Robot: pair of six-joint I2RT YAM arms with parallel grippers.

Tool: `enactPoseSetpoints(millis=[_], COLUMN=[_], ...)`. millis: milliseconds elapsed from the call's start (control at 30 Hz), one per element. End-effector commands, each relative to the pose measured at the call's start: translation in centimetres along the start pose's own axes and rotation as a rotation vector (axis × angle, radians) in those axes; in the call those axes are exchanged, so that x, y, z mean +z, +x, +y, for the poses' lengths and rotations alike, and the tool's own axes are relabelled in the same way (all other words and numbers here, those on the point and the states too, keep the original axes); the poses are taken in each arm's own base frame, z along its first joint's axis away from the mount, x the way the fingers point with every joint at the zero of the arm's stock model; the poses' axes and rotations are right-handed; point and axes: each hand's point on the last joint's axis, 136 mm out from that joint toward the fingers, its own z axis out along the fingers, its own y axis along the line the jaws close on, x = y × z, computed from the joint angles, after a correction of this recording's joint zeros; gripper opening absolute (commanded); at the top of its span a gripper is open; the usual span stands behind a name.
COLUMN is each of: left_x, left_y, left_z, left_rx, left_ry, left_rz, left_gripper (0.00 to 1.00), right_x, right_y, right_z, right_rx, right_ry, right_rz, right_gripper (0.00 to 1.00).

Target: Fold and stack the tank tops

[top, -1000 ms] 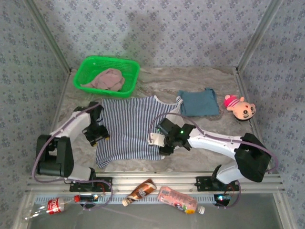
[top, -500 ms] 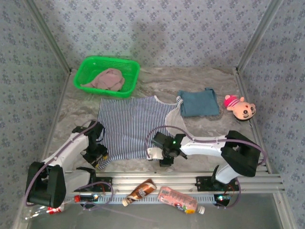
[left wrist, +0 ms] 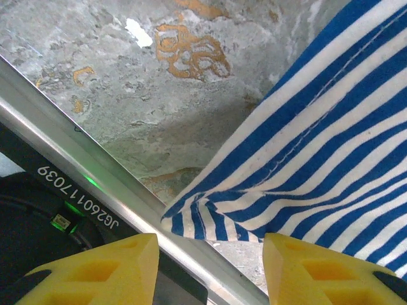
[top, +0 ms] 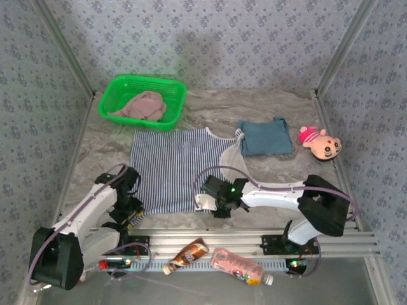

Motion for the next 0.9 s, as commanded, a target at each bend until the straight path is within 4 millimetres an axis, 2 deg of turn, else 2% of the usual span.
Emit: enactPoseSetpoints(millis=[0, 133, 233, 467, 600, 767, 867], left_x=[1.2, 2.1, 2.4, 3.1, 2.3, -0.8, -1.9], left_y=[0.8, 0.7, 0.4, 0.1, -0.2, -1.2, -1.2], left_z=[1.1, 0.8, -0.3, -1.1, -1.4, -0.5, -0.2], left_rx=[-0.038, -0.039, -0.035, -0.006, 0.027, 0.066, 0.060], left_ry=[-0.046, -0.049, -0.016, -0.010, -0.020, -0.062, -0.056], left_rz=[0.016, 0.006, -0.002, -0.010, -0.025, -0.086, -0.094], left_gripper=[0.47, 0.44, 0.37, 0.20, 0.08, 0.05, 0.04], right_x=[-0.4, -0.6, -0.6, -0.5, -0.8, -2.1, -2.8], right_y=[1.3, 1.4, 1.4, 1.3, 1.2, 0.1, -0.1], right_z=[0.9, 0.8, 0.9, 0.7, 0.7, 1.3, 2.4], right_rx=[0.029, 0.041, 0.046, 0.053, 0.066, 0.075, 0.076], right_ry=[-0.038, -0.042, -0.047, -0.041, -0.047, -0.082, -0.142], right_rz=[0.033, 0.023, 0.016, 0.015, 0.006, -0.069, -0.091], right_gripper=[0.08, 0.07, 0.07, 0.06, 0.06, 0.06, 0.06])
